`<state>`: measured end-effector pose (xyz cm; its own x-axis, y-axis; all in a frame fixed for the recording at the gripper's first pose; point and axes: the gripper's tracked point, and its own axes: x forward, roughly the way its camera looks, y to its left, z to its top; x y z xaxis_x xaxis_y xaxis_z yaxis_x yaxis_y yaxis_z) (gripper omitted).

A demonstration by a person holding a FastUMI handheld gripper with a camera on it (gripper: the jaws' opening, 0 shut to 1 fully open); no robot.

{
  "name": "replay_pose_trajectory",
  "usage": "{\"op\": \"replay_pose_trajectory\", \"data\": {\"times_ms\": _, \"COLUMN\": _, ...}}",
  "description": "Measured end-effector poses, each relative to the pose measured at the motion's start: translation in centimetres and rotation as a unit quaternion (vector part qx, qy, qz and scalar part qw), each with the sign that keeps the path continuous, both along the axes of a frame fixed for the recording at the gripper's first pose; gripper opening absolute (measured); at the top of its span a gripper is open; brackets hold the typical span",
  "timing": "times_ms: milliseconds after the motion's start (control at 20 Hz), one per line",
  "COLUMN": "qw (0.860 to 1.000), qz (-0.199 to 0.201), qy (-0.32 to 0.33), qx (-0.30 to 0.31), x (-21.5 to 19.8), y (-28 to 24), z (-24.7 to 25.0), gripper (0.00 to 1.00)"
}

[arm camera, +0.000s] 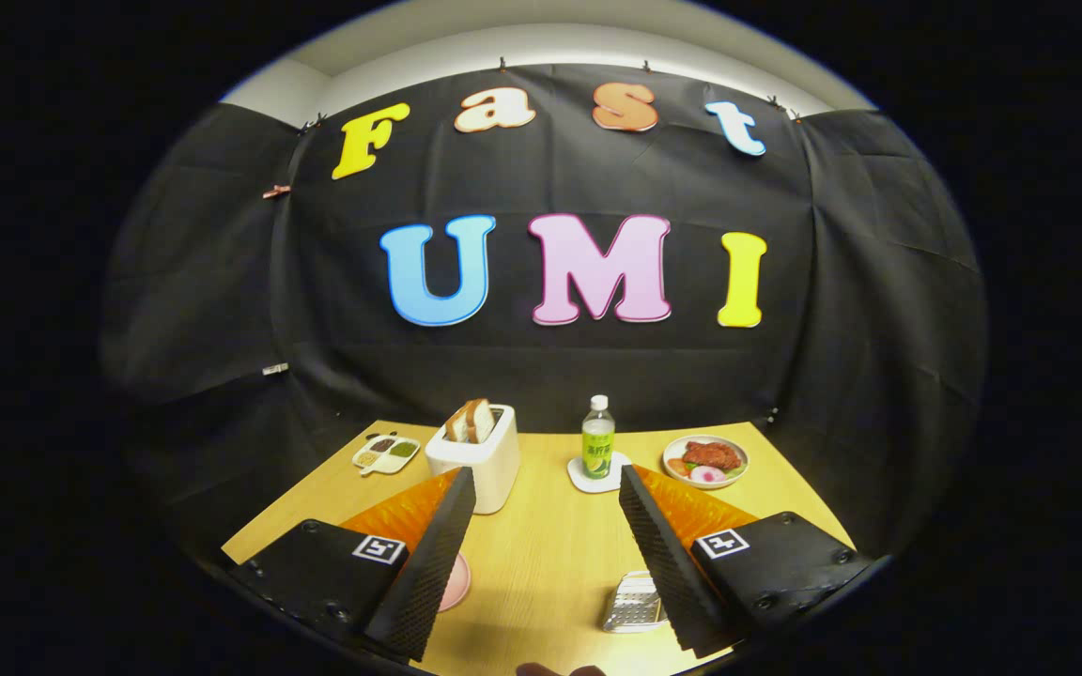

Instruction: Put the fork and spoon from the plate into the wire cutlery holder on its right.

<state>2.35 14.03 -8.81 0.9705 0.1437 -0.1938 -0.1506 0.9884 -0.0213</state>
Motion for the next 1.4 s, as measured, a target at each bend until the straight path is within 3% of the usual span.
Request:
{"op": "replay_pose_trajectory", "data": {"times_ms": 350, "qw": 0.985, "qz": 0.063, "qy": 0.158, "qx": -0.011, "x": 1.0, "y": 7.9, "z": -10.5, "gripper": 0.98}}
{"op": "replay_pose_trajectory", "data": {"times_ms": 600, "qw": 0.958, "qz": 0.096, "qy": 0.266, "qx": -0.051, "x": 0.8, "y": 12.4, "z": -18.9, "gripper": 0.98}}
{"op": "replay_pose_trajectory", "data": {"times_ms": 800, "qw": 0.934, "qz": 0.098, "qy": 0.339, "qx": -0.062, "x": 0.9, "y": 14.0, "z": -24.8, "gripper": 0.97}}
{"op": "replay_pose_trajectory", "data": {"times_ms": 950, "qw": 0.926, "qz": 0.096, "qy": 0.357, "qx": -0.069, "x": 1.6, "y": 14.8, "z": -27.2, "gripper": 0.89}}
{"op": "replay_pose_trajectory", "data": {"times_ms": 1000, "qw": 0.923, "qz": 0.097, "qy": 0.364, "qx": -0.073, "x": 1.7, "y": 15.0, "z": -28.0, "gripper": 0.83}}
{"op": "replay_pose_trajectory", "data": {"times_ms": 1150, "qw": 0.912, "qz": 0.101, "qy": 0.391, "qx": -0.072, "x": 1.5, "y": 15.7, "z": -29.6, "gripper": 0.78}}
{"op": "replay_pose_trajectory", "data": {"times_ms": 1300, "qw": 0.903, "qz": 0.095, "qy": 0.412, "qx": -0.079, "x": 1.2, "y": 15.5, "z": -30.7, "gripper": 0.62}}
{"op": "replay_pose_trajectory", "data": {"times_ms": 1400, "qw": 0.894, "qz": 0.088, "qy": 0.433, "qx": -0.078, "x": 0.8, "y": 15.4, "z": -31.6, "gripper": 0.6}}
